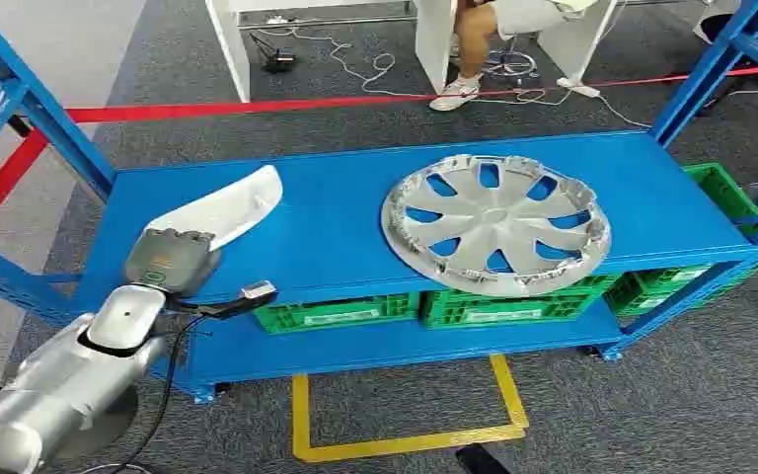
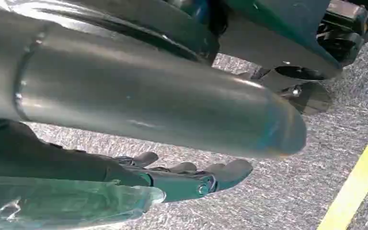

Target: Take the parts from the cabinet and place them on the table.

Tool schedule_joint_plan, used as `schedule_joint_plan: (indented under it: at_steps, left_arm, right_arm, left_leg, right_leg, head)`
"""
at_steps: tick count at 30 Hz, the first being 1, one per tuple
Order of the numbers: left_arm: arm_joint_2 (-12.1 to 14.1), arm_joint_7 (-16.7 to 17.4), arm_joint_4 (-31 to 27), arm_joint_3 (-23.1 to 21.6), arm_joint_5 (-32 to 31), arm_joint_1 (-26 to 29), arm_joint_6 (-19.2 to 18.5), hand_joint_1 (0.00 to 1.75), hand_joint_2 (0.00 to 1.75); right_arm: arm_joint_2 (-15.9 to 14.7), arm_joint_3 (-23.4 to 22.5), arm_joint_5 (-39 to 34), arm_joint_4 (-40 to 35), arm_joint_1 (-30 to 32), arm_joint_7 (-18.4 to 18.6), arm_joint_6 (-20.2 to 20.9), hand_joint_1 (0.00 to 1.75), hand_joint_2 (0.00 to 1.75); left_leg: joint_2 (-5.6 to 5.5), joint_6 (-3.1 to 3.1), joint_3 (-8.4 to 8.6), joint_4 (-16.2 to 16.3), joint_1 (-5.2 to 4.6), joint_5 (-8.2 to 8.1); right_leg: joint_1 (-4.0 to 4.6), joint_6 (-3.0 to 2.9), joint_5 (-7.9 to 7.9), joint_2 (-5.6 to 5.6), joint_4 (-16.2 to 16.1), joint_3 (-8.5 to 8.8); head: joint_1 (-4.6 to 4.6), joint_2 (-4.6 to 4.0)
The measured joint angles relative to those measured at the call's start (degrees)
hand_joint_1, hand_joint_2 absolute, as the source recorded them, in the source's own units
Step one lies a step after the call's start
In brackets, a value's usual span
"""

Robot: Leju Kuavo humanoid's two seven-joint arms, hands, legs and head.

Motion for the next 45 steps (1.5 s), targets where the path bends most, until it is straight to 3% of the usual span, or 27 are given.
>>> schedule_joint_plan:
  at_steps: [13, 40, 45]
  left_arm:
    - [1.1, 4.4, 0.1, -3.9, 0.0, -3.6, 1.9, 1.75, 1.75]
    - [2.3, 5.1, -0.7, -7.8, 0.0, -5.0, 1.9, 1.75, 1.75]
    - [2.3, 3.7, -0.7, -6.2, 0.0, -4.3, 1.9, 1.75, 1.75]
  right_arm:
    - [0.0, 0.7, -0.9, 0.0, 0.0, 0.0, 0.0, 0.0, 0.0]
    - [0.0, 1.7, -1.2, 0.0, -0.3, -0.1, -0.1, 0.0, 0.0]
    - [0.1, 2.1, -1.0, 0.0, -0.4, 0.2, -0.2, 0.0, 0.0]
  left_leg:
    - [0.0, 0.03, 0.0, 0.0, 0.0, 0.02]
    - [0.0, 0.04, -0.02, 0.0, -0.01, 0.02]
    - [0.0, 0.86, -0.09, 0.2, -0.57, -0.3]
  right_leg:
    - [0.0, 0.0, 0.01, 0.0, 0.0, 0.0]
    - [-0.01, 0.0, 0.01, -0.01, 0.0, 0.01]
    - [-0.73, 0.4, 0.19, 0.01, -0.2, 0.04]
  head:
    - [0.0, 0.0]
    - [0.0, 0.0]
    - [0.0, 0.0]
